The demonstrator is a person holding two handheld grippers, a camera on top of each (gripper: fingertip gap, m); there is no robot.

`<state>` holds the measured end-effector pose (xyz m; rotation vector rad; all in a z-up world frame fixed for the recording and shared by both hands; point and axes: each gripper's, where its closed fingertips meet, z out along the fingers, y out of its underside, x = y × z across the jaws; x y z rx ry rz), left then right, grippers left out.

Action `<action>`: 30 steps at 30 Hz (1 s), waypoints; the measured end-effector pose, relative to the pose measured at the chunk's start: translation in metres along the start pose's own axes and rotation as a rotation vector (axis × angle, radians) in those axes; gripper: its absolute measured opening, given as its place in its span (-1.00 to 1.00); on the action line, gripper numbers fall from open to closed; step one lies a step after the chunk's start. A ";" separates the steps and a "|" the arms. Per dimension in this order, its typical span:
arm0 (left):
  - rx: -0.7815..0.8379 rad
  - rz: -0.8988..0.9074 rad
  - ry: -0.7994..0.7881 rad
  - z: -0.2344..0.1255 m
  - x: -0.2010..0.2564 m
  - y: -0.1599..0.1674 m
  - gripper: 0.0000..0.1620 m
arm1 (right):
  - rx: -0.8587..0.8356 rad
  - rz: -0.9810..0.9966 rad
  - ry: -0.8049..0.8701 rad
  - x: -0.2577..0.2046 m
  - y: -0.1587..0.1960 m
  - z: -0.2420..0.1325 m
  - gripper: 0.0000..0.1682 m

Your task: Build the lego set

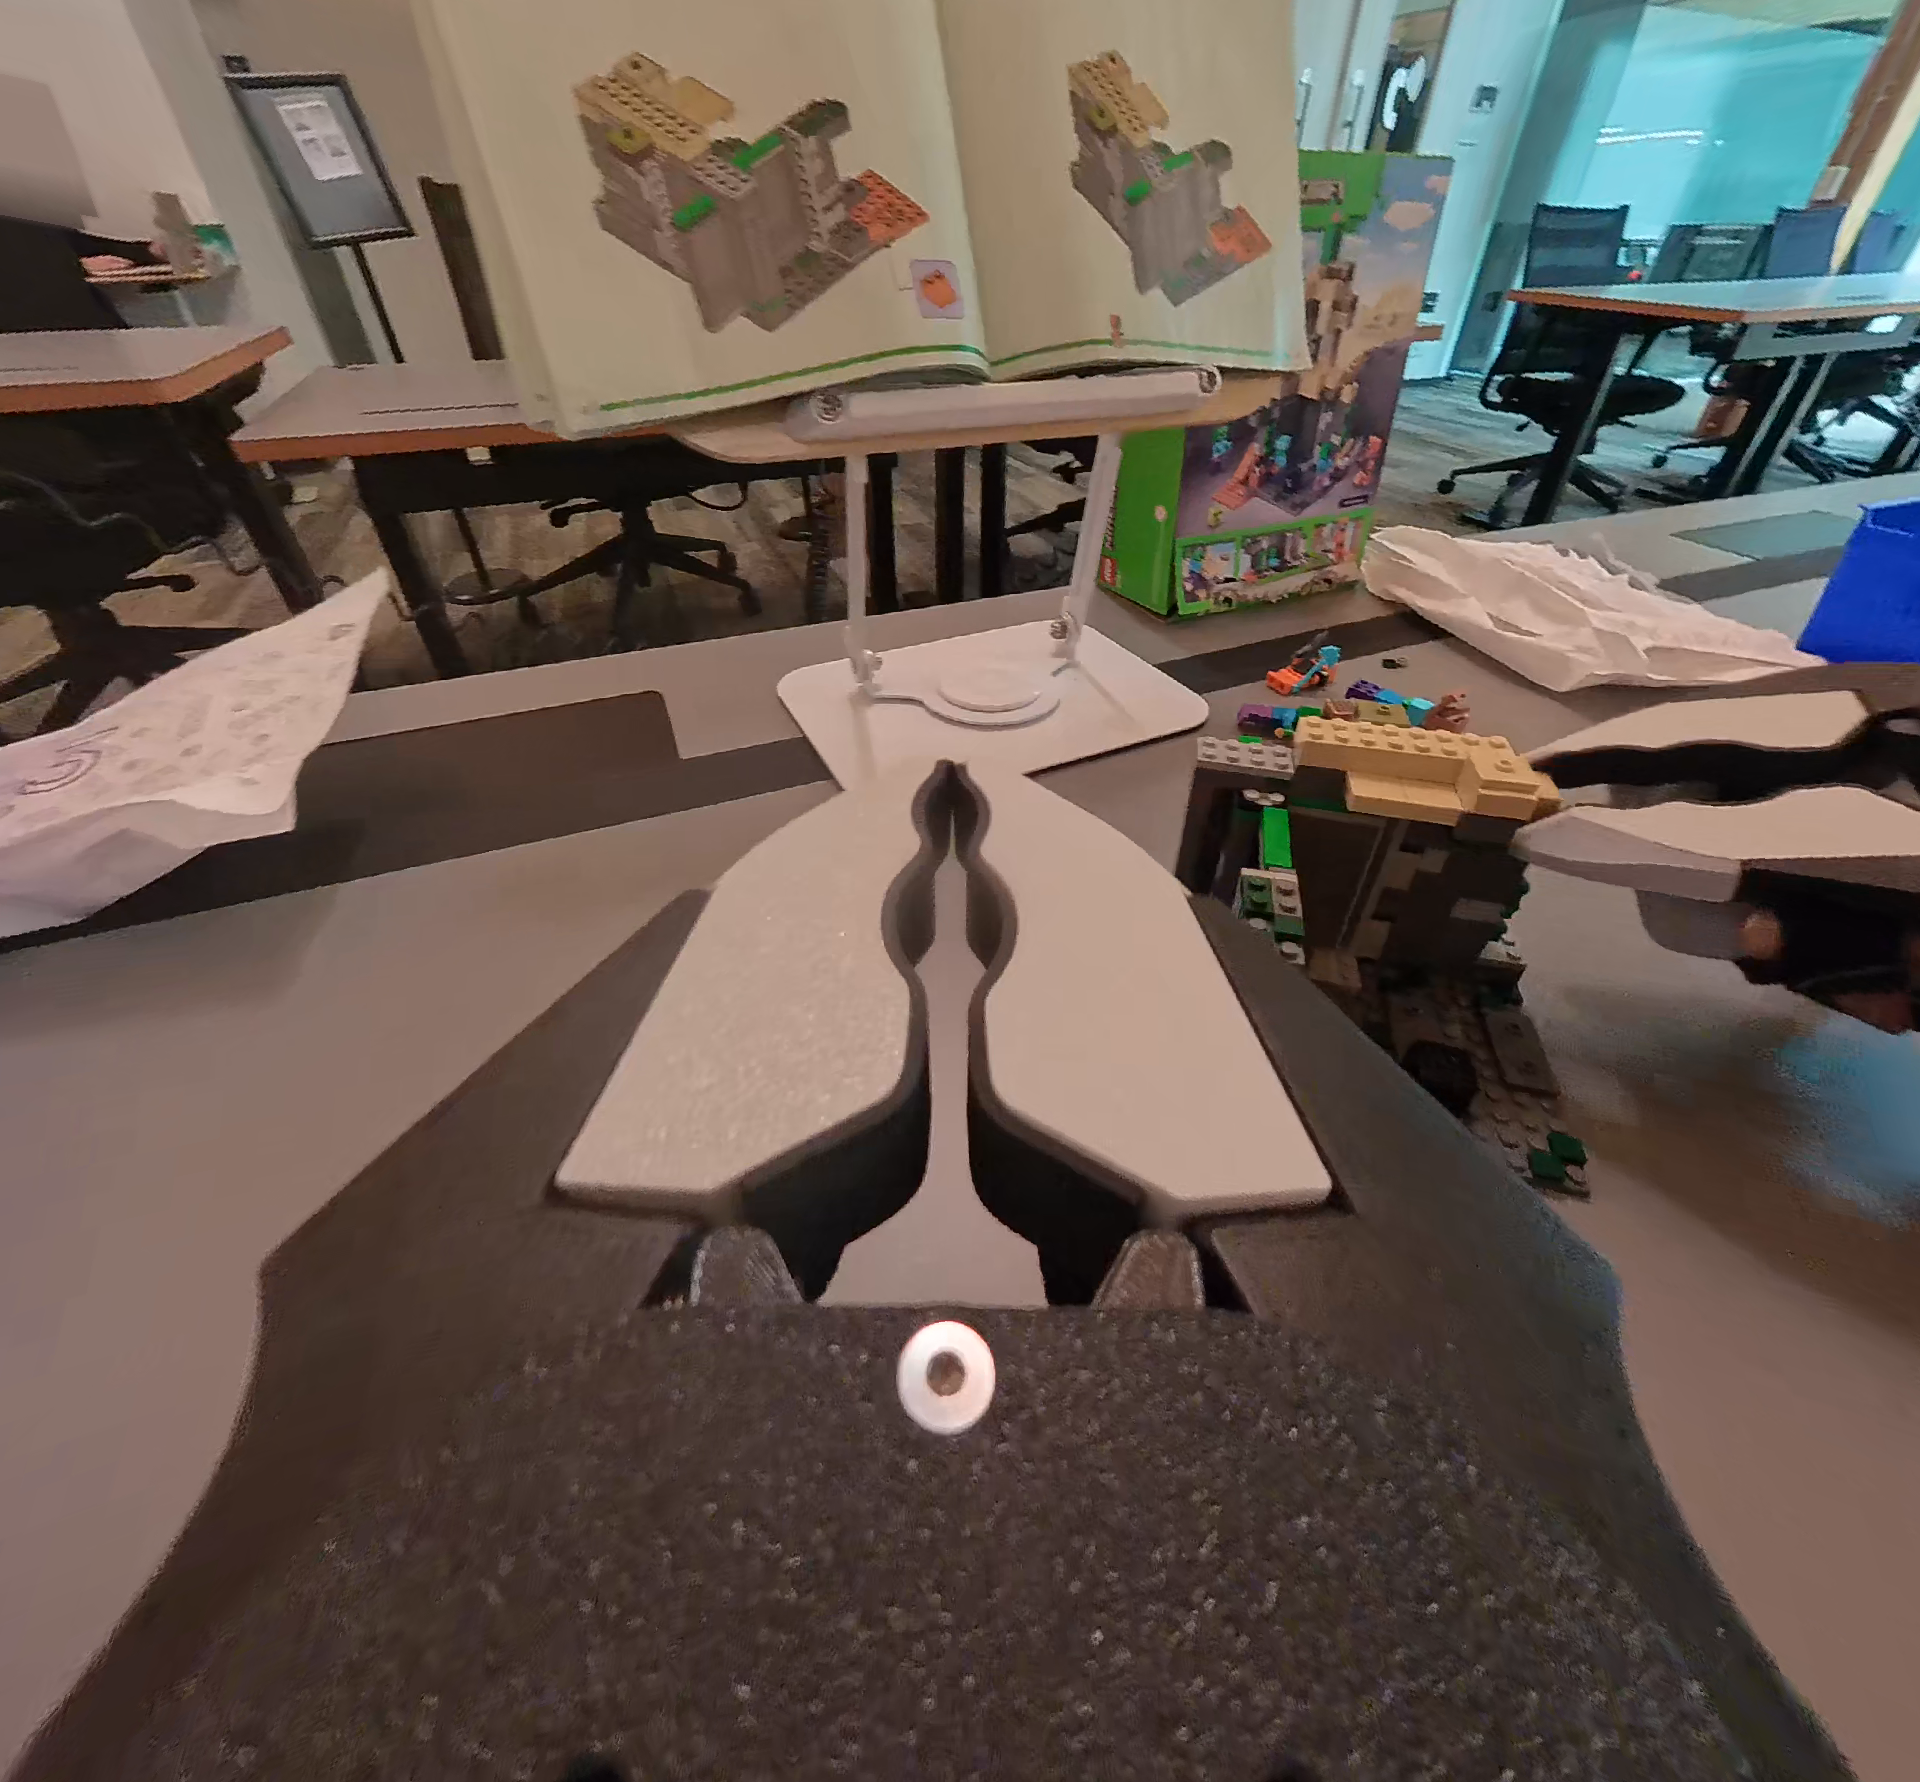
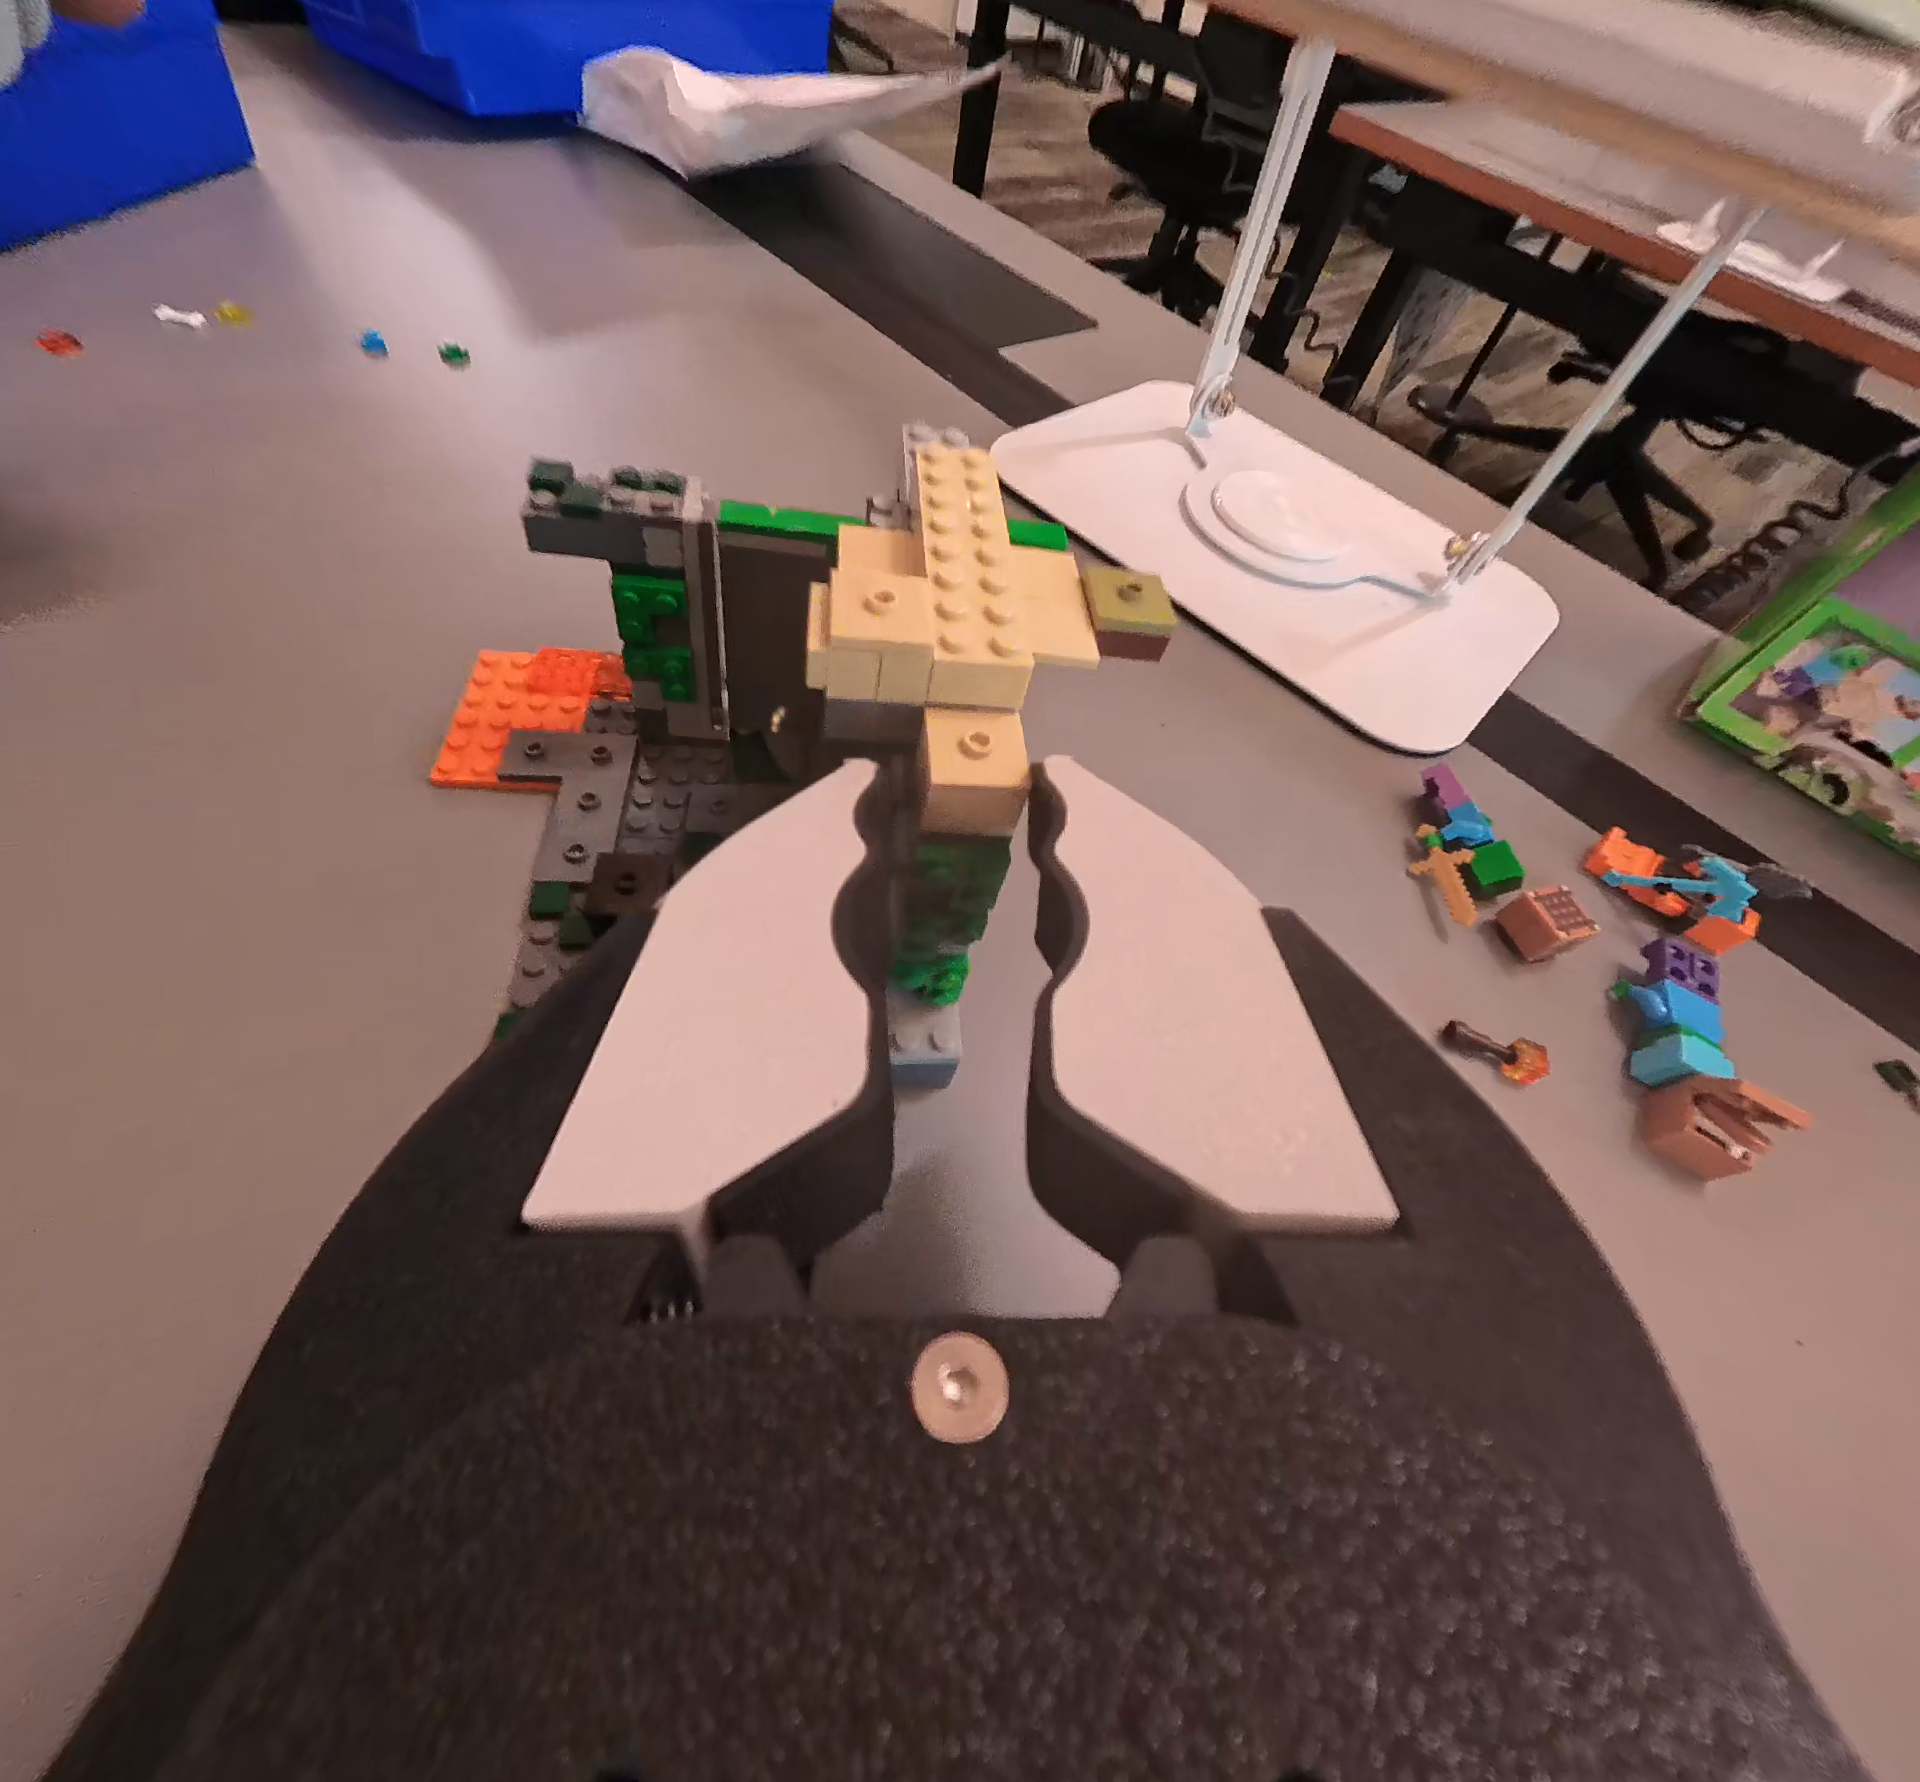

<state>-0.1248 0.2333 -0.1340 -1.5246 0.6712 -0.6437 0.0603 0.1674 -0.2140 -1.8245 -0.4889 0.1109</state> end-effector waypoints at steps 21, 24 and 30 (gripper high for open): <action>0.043 -0.018 -0.059 0.035 -0.027 -0.042 -1.00 | 0.388 0.138 0.298 0.040 -0.071 -0.065 -1.00; 0.030 0.005 -0.063 0.071 -0.037 -0.068 -1.00 | 0.377 0.130 0.289 0.040 -0.068 -0.063 -1.00; -0.046 0.064 -0.179 0.148 -0.074 -0.112 -1.00 | 0.349 0.115 0.275 0.041 -0.061 -0.059 -1.00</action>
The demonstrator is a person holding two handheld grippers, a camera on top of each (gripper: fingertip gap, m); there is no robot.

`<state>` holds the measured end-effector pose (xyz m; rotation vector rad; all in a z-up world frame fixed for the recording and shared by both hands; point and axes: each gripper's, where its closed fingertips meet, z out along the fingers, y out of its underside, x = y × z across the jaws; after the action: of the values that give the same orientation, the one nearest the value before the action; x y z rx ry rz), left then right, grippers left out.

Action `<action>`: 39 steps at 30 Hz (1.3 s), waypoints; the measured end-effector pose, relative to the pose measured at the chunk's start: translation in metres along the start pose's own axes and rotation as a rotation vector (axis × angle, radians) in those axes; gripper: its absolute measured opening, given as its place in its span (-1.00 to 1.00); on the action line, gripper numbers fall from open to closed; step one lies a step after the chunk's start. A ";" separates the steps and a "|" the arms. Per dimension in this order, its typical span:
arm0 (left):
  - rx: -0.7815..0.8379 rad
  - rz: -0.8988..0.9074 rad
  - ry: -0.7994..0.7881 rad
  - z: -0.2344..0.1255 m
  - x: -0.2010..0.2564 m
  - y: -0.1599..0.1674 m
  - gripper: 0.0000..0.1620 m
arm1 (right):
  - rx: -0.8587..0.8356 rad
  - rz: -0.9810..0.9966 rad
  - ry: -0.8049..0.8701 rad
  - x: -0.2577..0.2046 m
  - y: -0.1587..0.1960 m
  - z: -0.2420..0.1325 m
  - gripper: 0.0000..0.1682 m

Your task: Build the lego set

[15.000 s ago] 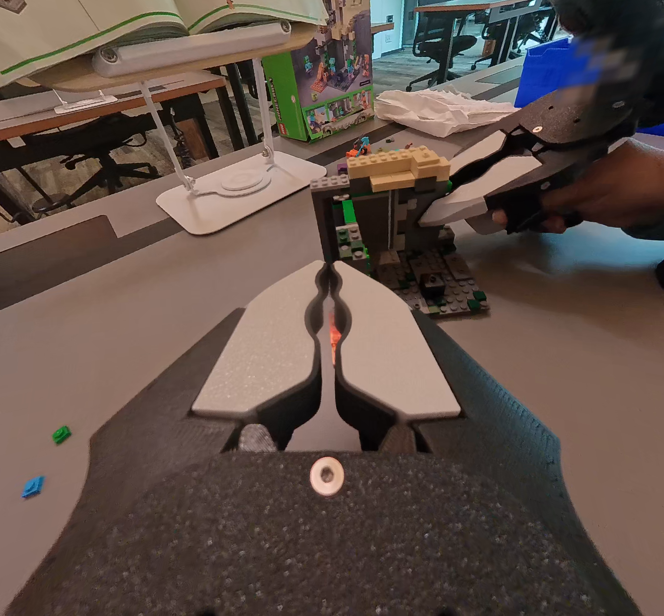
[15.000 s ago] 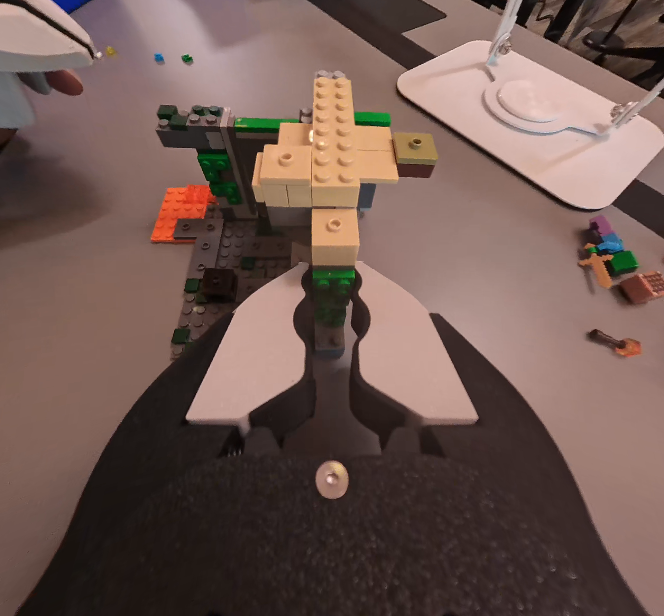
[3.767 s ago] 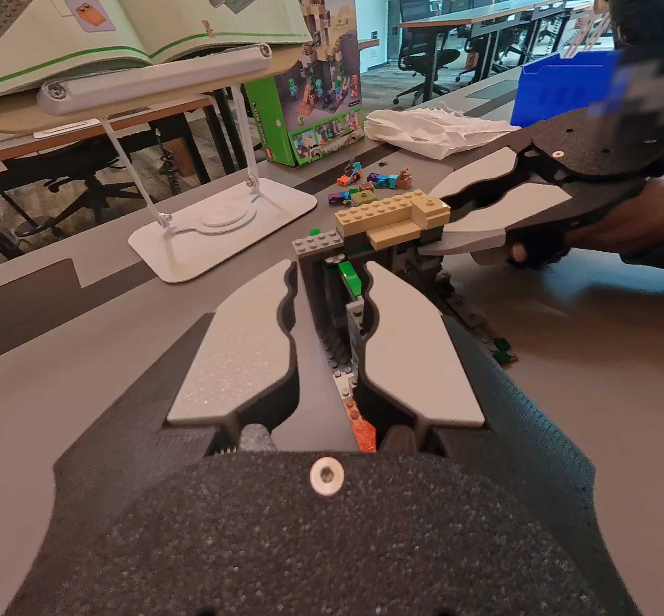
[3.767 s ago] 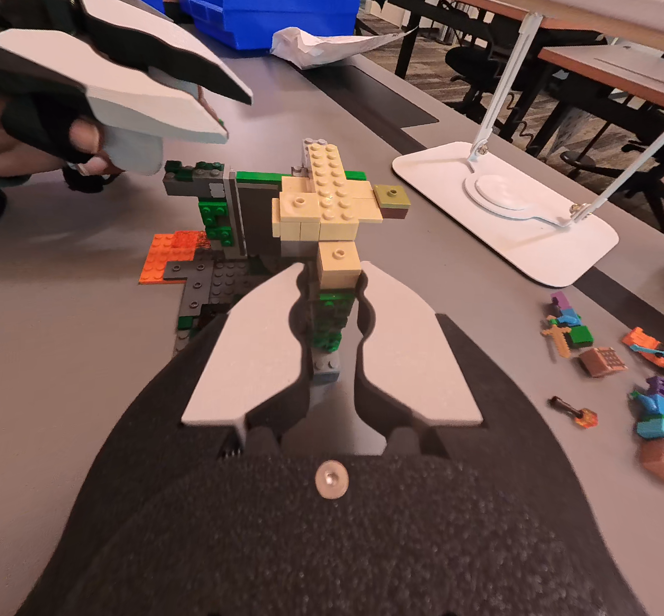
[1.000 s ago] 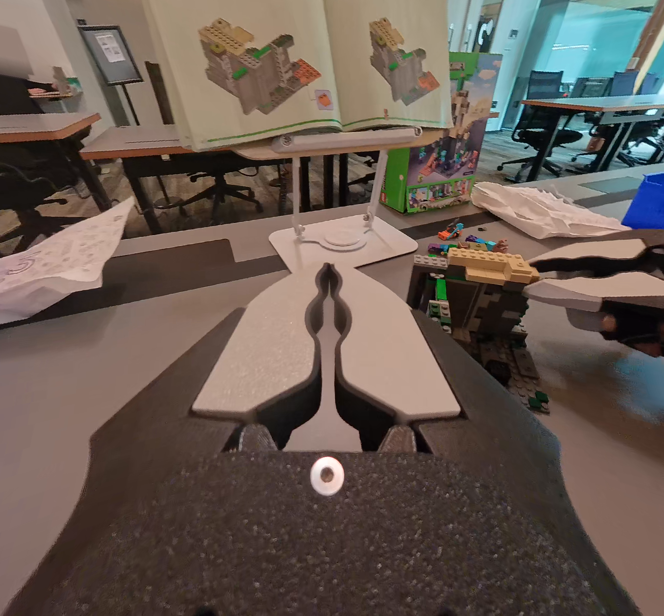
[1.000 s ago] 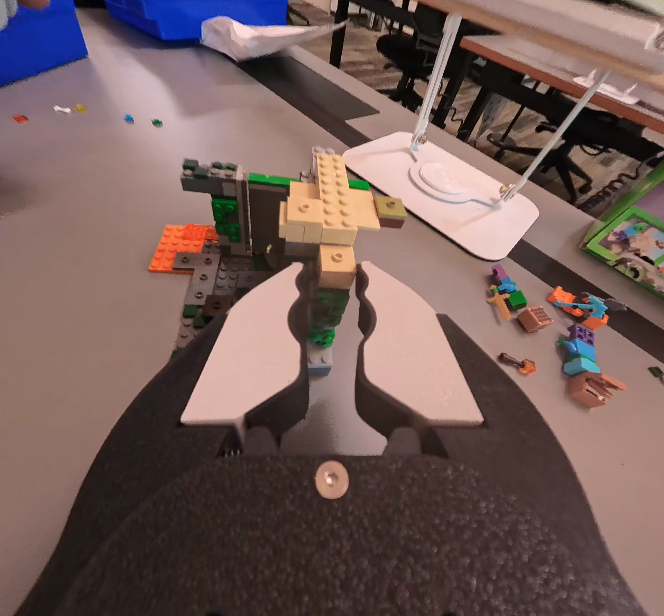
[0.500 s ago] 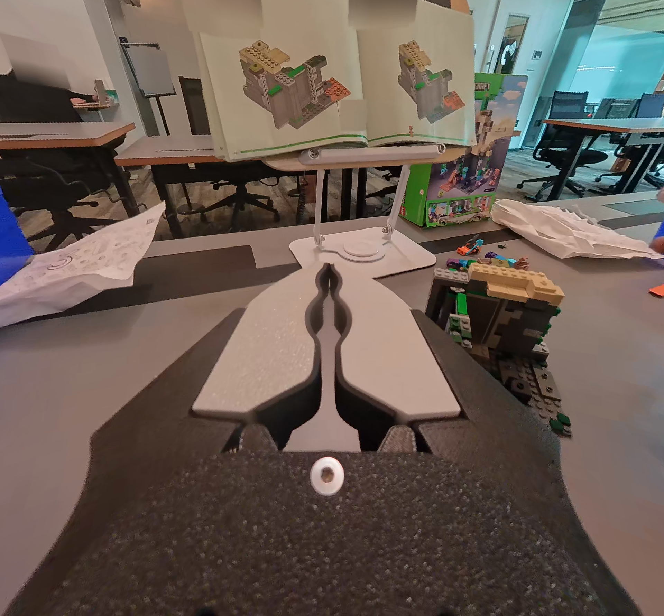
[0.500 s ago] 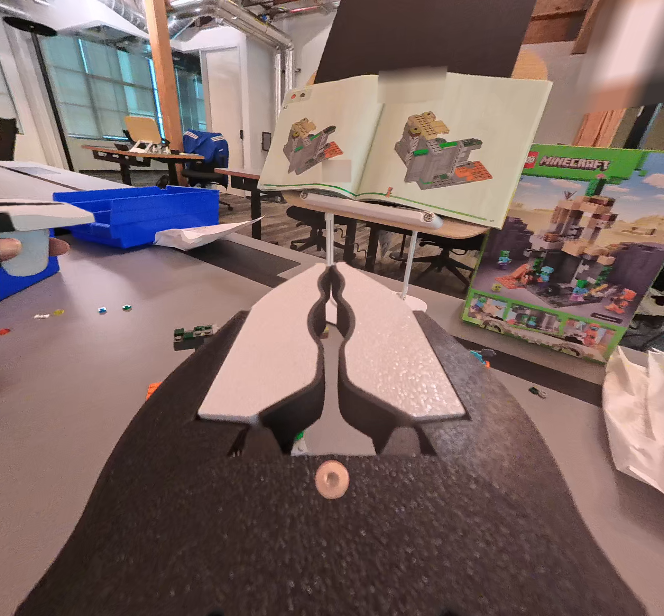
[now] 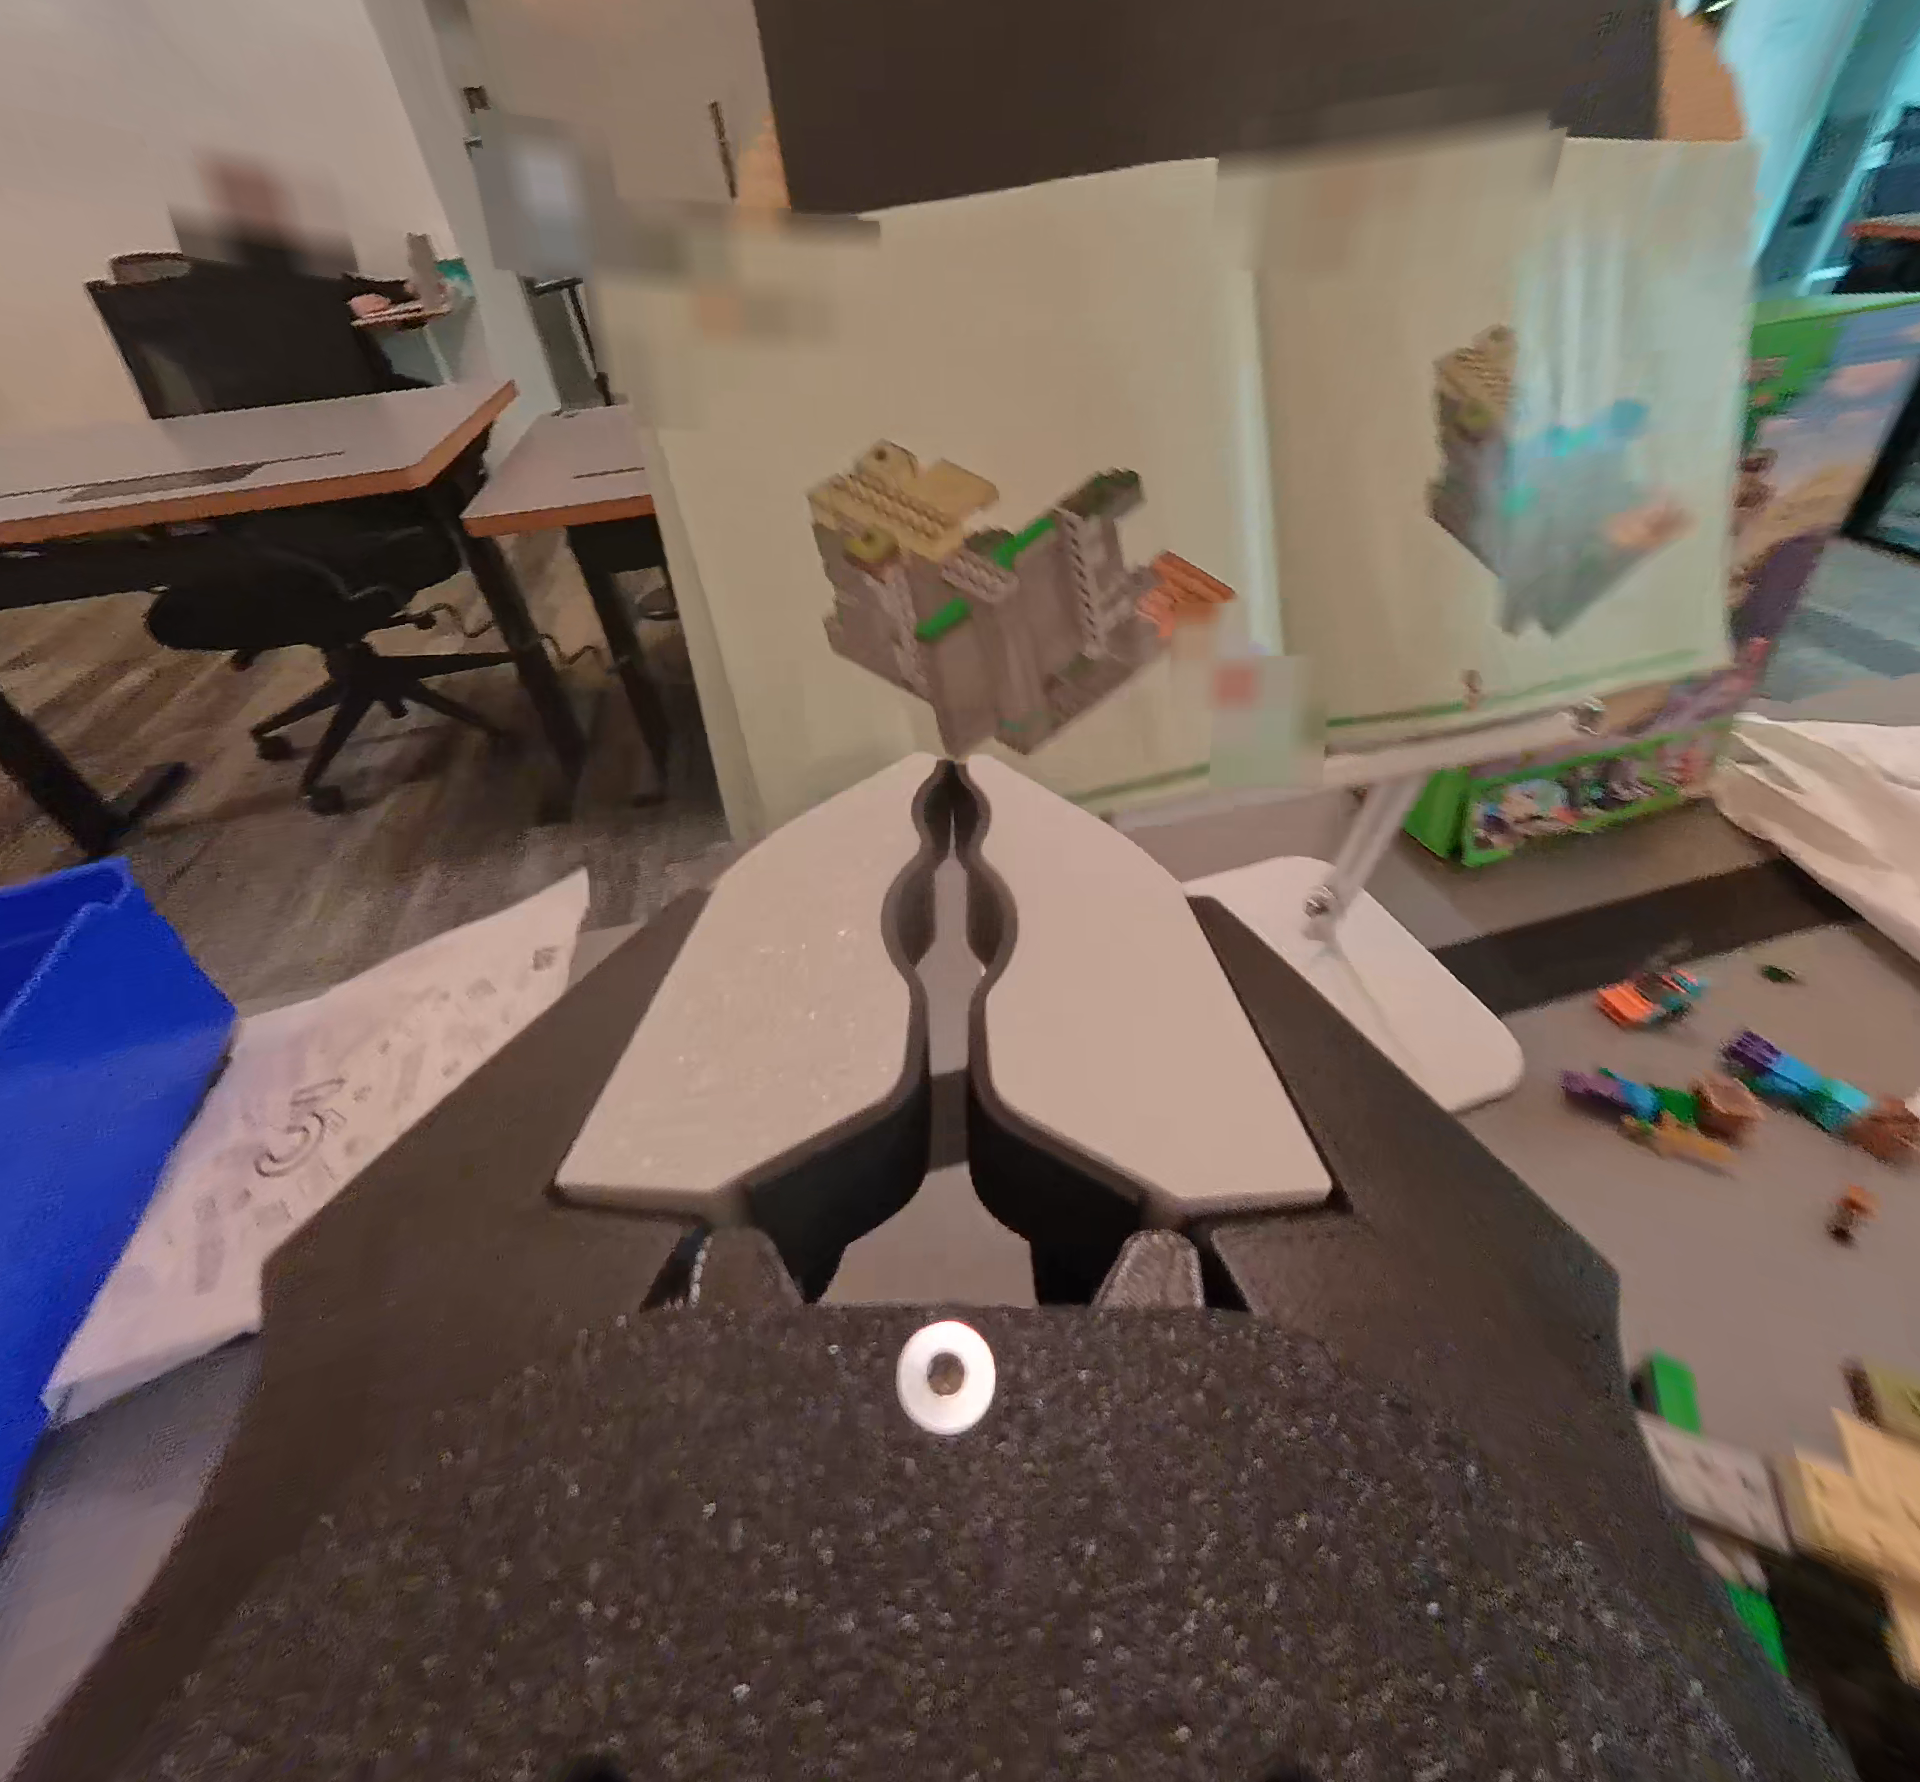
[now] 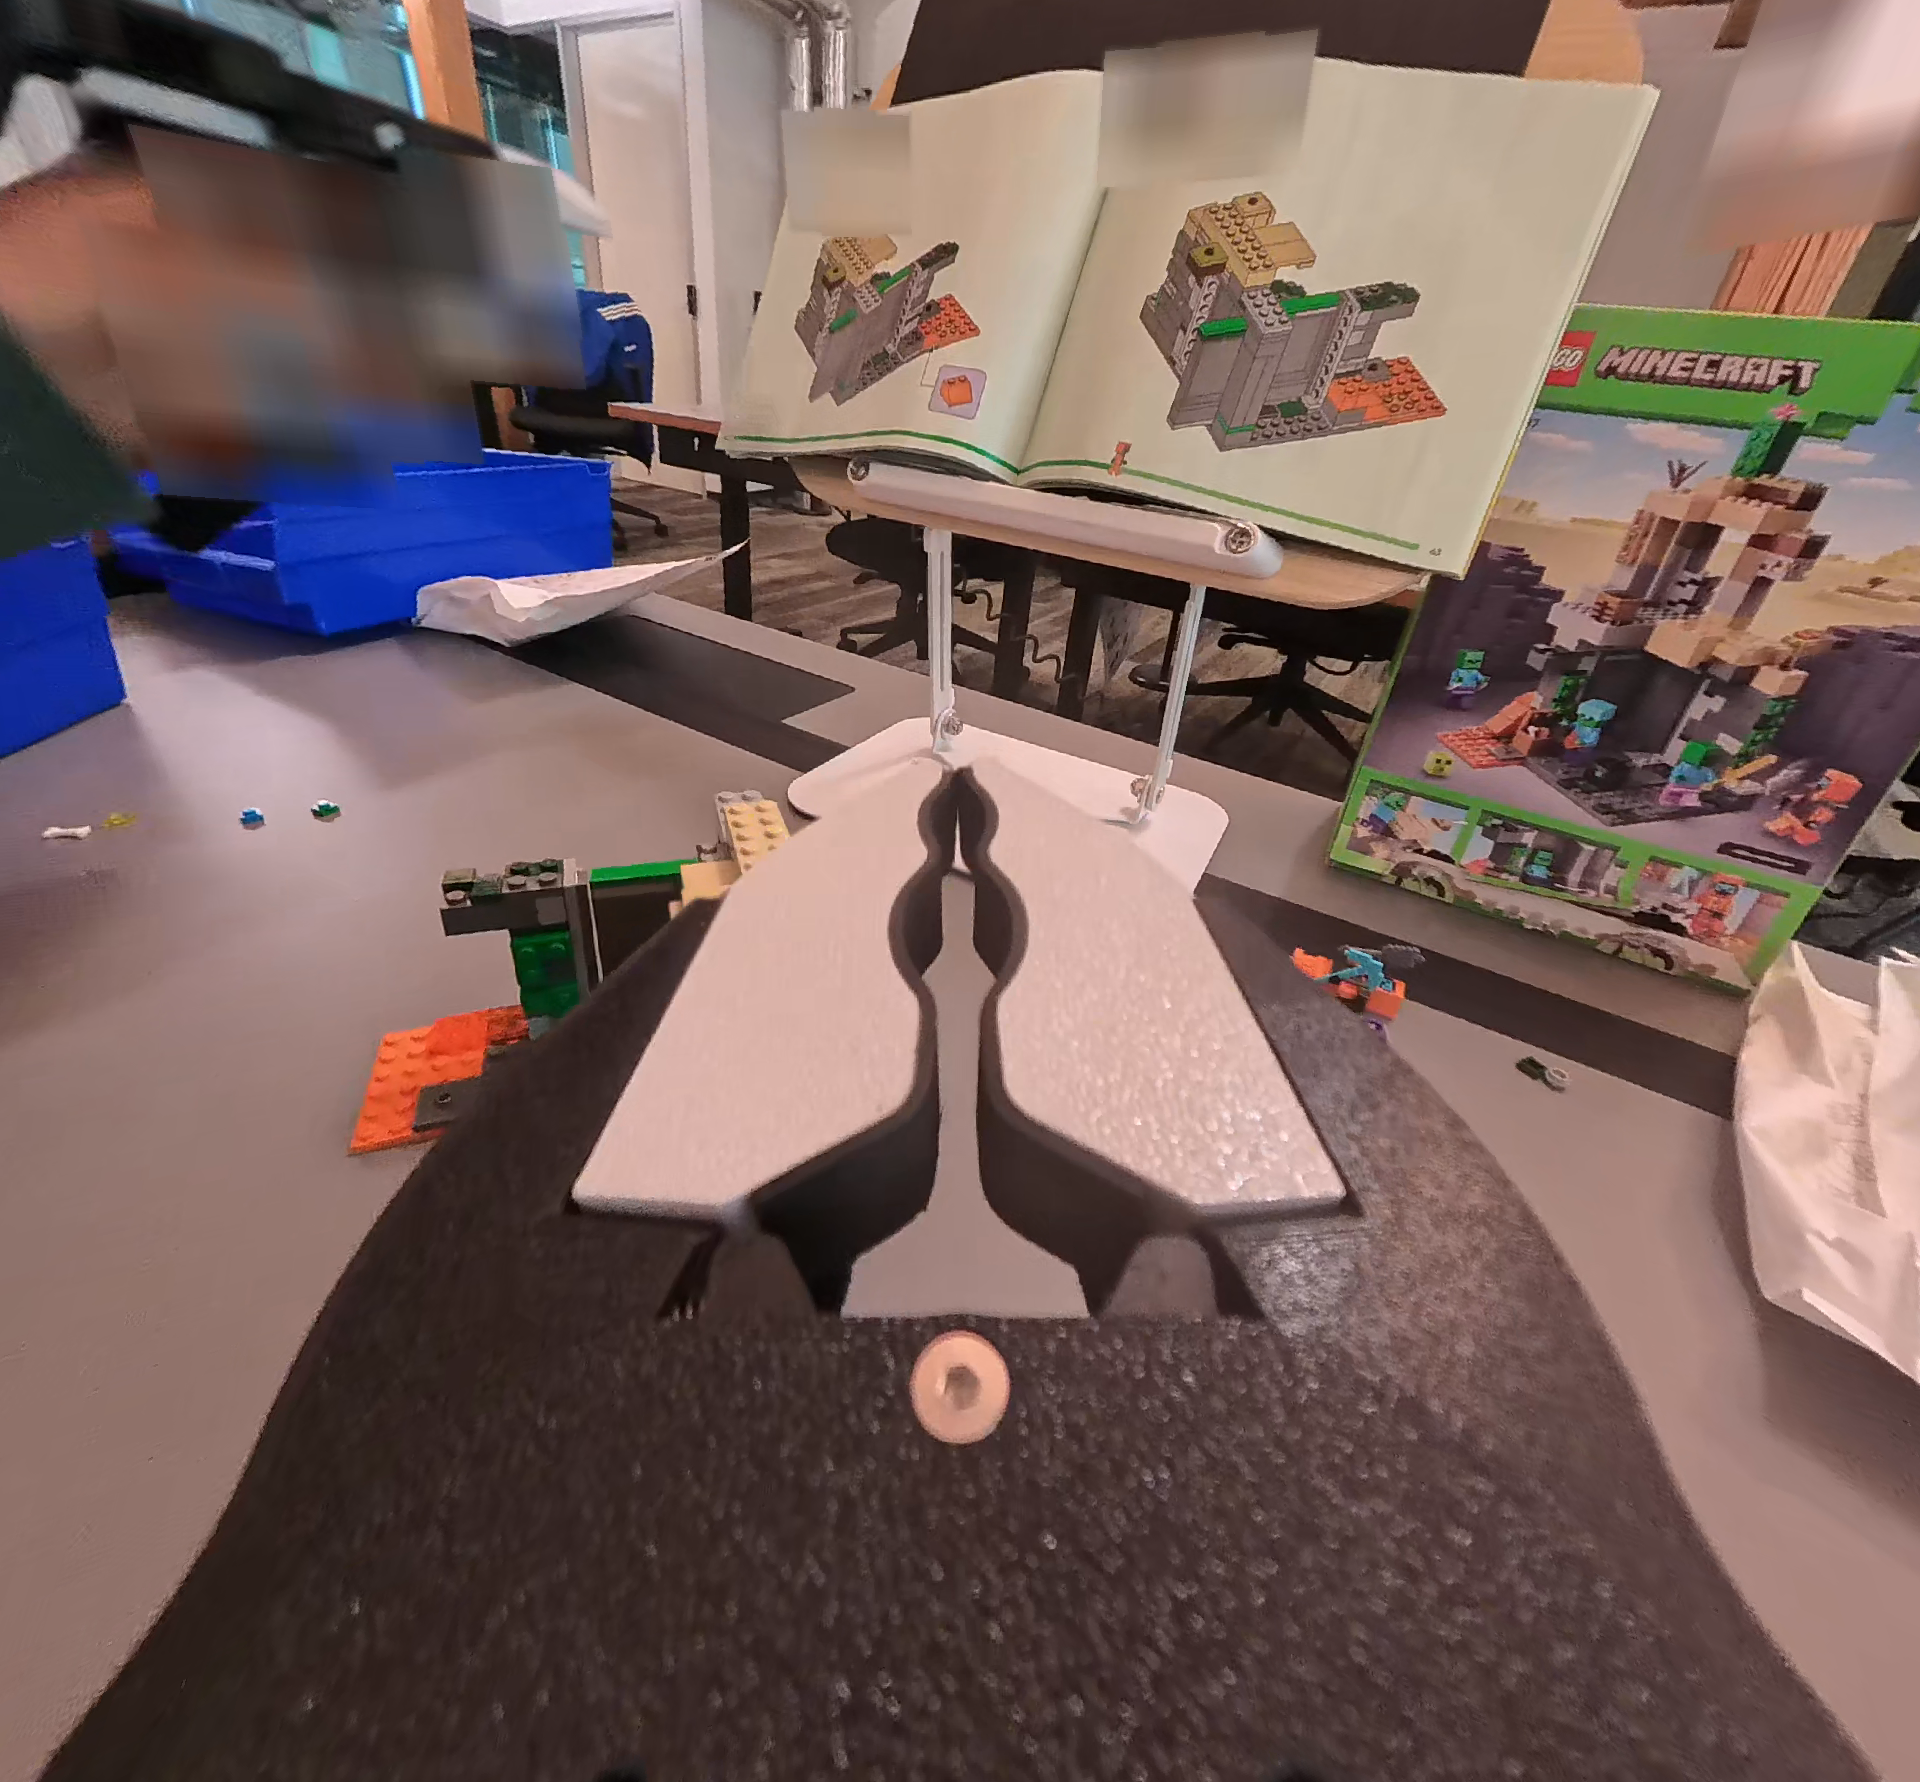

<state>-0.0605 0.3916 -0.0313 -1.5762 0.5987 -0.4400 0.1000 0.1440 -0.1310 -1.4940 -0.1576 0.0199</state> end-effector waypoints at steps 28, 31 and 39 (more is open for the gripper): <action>0.021 0.106 -0.116 0.085 -0.022 -0.054 -1.00 | -0.043 0.038 -0.073 -0.002 0.016 0.005 -1.00; 0.015 0.118 -0.116 0.081 -0.025 -0.056 -1.00 | -0.041 0.038 -0.087 -0.005 0.017 0.005 -1.00; 0.040 0.126 -0.057 0.071 -0.019 -0.057 -1.00 | -0.002 0.079 -0.121 -0.009 0.011 0.004 -1.00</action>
<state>-0.0261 0.4612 0.0197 -1.4986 0.6379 -0.3092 0.0918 0.1477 -0.1424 -1.5007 -0.1956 0.1740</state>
